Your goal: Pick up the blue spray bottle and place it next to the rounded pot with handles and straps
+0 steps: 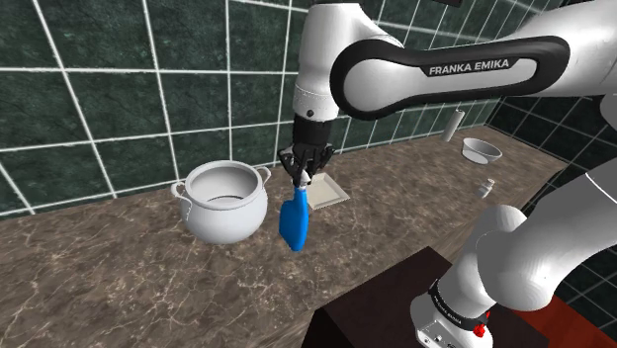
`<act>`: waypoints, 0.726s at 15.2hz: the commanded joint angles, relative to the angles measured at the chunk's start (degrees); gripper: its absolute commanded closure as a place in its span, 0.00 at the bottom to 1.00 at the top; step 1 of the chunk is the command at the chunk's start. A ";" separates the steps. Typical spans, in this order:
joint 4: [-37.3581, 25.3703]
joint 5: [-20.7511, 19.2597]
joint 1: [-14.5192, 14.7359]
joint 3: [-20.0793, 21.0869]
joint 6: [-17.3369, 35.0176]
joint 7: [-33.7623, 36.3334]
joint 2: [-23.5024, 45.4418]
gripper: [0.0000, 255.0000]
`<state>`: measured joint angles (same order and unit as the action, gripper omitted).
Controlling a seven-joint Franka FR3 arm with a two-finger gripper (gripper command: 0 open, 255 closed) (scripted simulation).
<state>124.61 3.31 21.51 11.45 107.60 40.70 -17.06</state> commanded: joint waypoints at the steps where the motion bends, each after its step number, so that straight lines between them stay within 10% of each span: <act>1: 1.75 0.07 0.05 0.06 1.67 0.00 -0.12 1.00; 11: 7.77 -0.01 0.12 0.49 9.59 0.19 1.79 1.00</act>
<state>131.63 3.26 21.58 11.87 116.35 40.84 -15.31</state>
